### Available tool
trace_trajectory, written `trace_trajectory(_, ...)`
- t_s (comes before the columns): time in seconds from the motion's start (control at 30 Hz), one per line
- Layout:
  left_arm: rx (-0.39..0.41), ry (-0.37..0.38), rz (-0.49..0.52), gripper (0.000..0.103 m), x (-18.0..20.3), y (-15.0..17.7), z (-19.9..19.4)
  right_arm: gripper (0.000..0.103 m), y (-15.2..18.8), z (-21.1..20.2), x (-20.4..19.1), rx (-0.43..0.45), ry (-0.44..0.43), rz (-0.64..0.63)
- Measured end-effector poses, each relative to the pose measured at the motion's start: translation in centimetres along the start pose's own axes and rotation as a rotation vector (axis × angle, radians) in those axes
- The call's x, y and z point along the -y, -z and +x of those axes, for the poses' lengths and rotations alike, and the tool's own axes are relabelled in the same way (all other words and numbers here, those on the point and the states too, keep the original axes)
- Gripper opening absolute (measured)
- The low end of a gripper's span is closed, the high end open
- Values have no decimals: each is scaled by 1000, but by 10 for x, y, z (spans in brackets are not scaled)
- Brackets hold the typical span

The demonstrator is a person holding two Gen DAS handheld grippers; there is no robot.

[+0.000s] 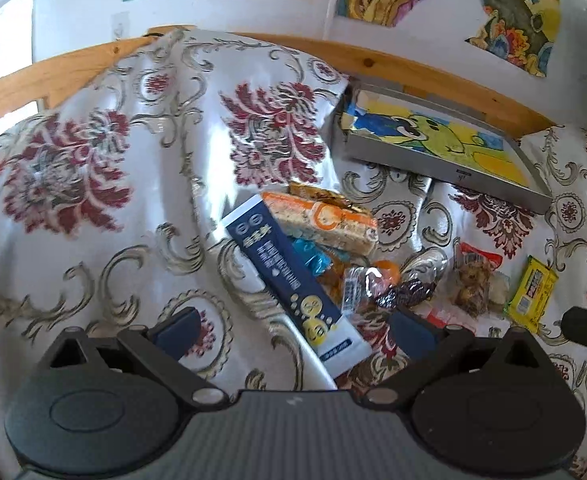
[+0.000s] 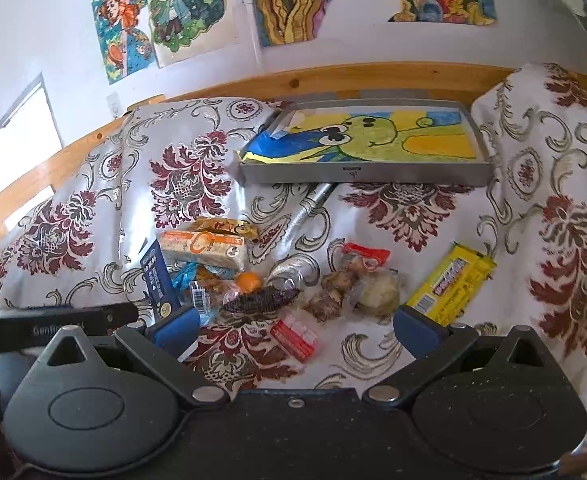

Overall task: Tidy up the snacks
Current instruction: 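Grasp the blue milk powder stick with the left tool while the right tool reaches toward the dark brown snack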

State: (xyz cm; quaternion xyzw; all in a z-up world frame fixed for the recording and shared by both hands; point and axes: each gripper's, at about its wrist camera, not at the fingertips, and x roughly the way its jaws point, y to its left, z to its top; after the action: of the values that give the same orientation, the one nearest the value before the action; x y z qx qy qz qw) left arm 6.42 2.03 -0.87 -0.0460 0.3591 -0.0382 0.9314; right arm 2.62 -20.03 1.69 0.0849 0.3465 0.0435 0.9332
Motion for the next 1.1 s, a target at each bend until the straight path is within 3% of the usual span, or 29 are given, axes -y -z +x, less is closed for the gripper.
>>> trace_trajectory(0.13, 8, 48, 14, 102, 2, -10, 14, 102, -4, 10, 1, 11, 6, -21)
trace_trajectory(0.3, 7, 162, 12, 102, 5, -18, 33, 102, -9, 23, 1, 0, -4, -64)
trace_trajectory(0.47, -15, 252, -29, 102, 2, -22, 54, 102, -13, 36, -7, 5, 5, -184)
trace_trajectory(0.87, -157, 223, -217, 99, -27, -10, 89, 102, -12, 81, -18, -35, -23, -398)
trace_trajectory(1.1, -168, 230, -336, 95, -43, -10, 98, 102, -10, 91, -19, -55, -57, -425)
